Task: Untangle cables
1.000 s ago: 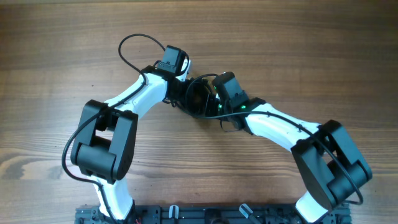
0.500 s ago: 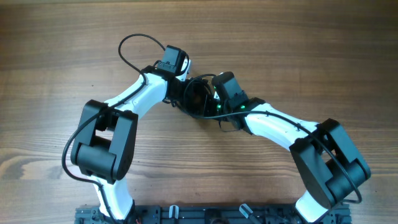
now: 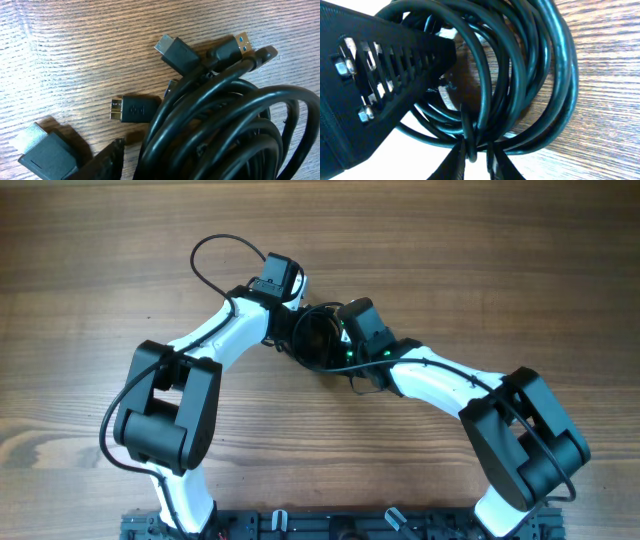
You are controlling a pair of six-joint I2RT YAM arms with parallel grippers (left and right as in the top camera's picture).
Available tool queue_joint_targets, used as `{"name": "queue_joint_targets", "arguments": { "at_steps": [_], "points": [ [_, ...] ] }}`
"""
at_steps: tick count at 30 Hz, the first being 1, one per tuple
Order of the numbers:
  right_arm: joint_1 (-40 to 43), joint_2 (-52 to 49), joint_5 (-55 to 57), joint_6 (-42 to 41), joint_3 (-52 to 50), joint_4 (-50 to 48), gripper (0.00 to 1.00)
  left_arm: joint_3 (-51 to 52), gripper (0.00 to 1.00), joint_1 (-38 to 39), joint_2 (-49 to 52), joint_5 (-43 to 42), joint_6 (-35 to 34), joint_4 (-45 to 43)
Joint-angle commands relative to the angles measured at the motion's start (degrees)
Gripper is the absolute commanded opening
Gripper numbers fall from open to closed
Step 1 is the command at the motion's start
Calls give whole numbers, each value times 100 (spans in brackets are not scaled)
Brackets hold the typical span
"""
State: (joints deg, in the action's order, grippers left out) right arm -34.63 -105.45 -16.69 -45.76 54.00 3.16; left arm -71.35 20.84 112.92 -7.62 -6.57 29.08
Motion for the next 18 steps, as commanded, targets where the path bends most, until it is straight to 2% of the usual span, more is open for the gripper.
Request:
{"name": "queue_joint_targets", "arguments": {
  "at_steps": [1, 7, 13, 18],
  "points": [
    [-50, -184, -31, 59, -11, -85, 14, 9, 46, -7, 48, -74, 4, -15],
    [-50, -184, 48, 72, -11, -151, 4, 9, 50, -7, 48, -74, 4, 2],
    [-50, -184, 44, 70, -11, -146, 7, 9, 57, -7, 48, -74, 4, 2],
    [-50, -179, -20, 81, -11, -146, 4, 9, 58, -7, 48, -74, 4, 9]
  ]
}}
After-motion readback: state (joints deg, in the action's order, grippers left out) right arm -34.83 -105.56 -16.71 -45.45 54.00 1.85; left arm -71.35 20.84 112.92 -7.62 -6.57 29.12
